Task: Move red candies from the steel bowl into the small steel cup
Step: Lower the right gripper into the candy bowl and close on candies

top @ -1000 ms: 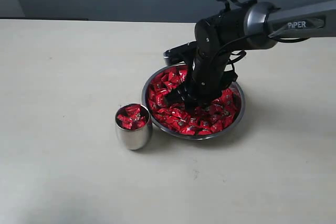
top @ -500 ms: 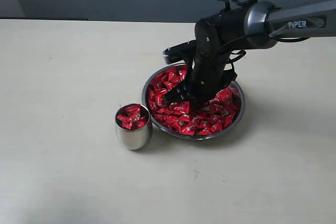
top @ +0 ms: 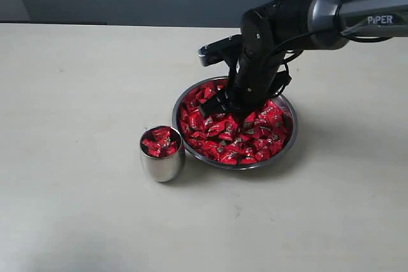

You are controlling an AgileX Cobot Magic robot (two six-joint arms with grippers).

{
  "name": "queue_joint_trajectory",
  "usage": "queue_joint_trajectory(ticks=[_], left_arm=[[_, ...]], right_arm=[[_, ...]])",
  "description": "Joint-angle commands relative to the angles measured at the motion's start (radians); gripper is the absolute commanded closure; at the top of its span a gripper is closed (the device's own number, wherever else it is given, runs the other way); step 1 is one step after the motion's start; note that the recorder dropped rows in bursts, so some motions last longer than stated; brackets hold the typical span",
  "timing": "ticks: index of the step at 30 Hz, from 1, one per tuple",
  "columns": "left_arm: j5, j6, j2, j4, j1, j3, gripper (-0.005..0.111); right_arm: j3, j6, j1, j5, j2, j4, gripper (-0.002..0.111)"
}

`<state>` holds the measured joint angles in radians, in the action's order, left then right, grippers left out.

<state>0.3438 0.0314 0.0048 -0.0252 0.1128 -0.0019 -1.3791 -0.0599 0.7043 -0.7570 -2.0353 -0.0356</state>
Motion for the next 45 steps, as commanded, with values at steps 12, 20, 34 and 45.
queue_joint_trajectory(ticks=[12, 20, 34, 45], left_arm=[[-0.01, -0.002, -0.005, -0.002, -0.005, 0.002, 0.106], [-0.01, -0.002, -0.005, -0.002, -0.005, 0.002, 0.106], [-0.01, -0.002, -0.005, -0.002, -0.005, 0.002, 0.106], [-0.01, -0.002, -0.005, -0.002, -0.005, 0.002, 0.106]], right_arm=[[-0.001, 0.006, -0.005, 0.001, 0.005, -0.03, 0.109], [-0.001, 0.006, -0.005, -0.02, -0.051, -0.03, 0.109], [-0.001, 0.024, -0.005, -0.023, -0.051, -0.03, 0.092], [-0.001, 0.024, -0.006, 0.004, -0.051, -0.044, 0.106]])
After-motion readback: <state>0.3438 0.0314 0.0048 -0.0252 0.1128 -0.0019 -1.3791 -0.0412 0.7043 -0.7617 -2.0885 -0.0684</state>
